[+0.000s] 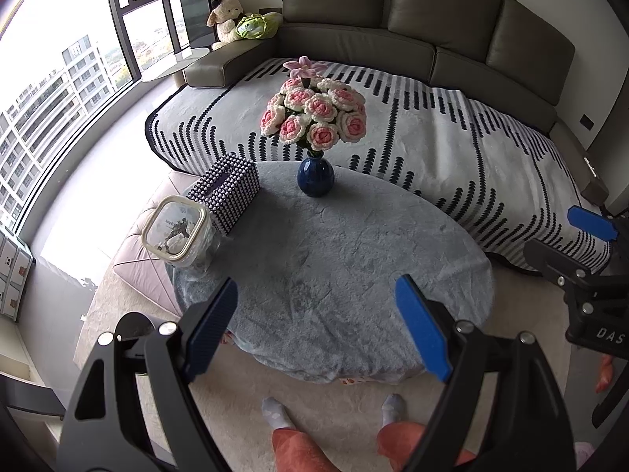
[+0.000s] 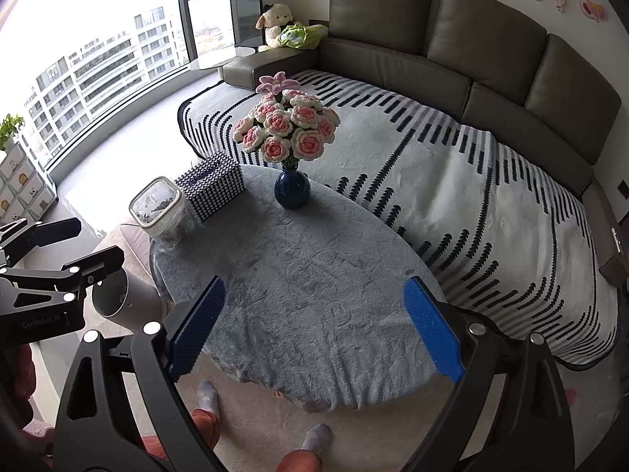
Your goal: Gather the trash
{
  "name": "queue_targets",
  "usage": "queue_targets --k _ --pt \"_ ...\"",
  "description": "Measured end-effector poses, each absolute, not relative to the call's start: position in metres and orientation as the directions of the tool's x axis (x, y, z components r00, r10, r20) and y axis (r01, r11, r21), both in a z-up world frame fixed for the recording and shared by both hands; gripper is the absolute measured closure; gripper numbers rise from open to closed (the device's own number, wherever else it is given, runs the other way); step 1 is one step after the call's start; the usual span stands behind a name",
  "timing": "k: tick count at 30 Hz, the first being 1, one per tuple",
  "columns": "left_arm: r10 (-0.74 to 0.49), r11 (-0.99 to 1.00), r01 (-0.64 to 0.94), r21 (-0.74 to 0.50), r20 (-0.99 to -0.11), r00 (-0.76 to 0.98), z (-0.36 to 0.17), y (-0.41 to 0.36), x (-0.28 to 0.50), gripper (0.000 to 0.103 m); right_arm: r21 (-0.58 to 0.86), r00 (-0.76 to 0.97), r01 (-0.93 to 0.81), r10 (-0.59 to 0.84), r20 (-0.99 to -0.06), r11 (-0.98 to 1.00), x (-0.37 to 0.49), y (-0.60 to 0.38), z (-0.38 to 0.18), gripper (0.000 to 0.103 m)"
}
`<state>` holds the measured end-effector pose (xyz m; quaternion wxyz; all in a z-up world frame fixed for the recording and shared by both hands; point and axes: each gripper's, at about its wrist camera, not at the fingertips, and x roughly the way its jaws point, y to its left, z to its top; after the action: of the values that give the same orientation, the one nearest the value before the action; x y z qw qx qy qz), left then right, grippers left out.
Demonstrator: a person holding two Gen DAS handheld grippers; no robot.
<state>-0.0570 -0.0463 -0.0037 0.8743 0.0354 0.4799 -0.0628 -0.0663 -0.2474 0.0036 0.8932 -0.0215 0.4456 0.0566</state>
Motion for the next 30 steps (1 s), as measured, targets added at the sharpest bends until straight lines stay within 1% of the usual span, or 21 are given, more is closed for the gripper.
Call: queue_targets --k 19,21,23,24,26,28,30 --pt "-0.116 0.983 0.18 -0.02 -0.833 0.541 0.003 -0.046 -0.058 0.02 0.004 0.601 -0.117 0.074 -0.796 0.993 -0.065 -0.253 0.008 0.014" --pt "-0.107 0.984 0.176 -0.012 -0.835 0.539 0.002 -0.046 -0.057 0.017 0.002 0.601 -0.115 0.071 -0.796 0.993 -0.065 -0.256 0.01 0.014" --pt "-0.101 0.987 0.163 -0.013 -0.834 0.542 0.001 -0.043 -0.056 0.016 0.0 0.603 -0.113 0.069 -0.795 0.994 -0.065 -0.257 0.011 0.014" --pt "-0.104 0.987 0.156 -0.022 -0.836 0.539 0.001 -0.042 -0.054 0.014 -0.001 0.603 -0.114 0.068 -0.794 0.994 -0.065 -0.258 0.011 0.014" --pt "-0.123 0.987 0.156 -0.046 -0.843 0.524 -0.001 -0.04 -0.054 0.013 -0.005 0.607 -0.115 0.067 -0.792 0.993 -0.065 -0.258 0.011 0.014" --pt "-0.094 0.988 0.151 -0.017 -0.846 0.525 -0.001 -0.042 -0.053 0.012 -0.009 0.61 -0.116 0.064 -0.79 0.993 -0.065 -0.26 0.012 0.014" --pt "-0.037 0.989 0.14 0.05 -0.832 0.553 0.001 -0.045 -0.056 0.009 -0.013 0.613 -0.116 0.062 -0.788 0.993 -0.067 -0.258 0.012 0.014"
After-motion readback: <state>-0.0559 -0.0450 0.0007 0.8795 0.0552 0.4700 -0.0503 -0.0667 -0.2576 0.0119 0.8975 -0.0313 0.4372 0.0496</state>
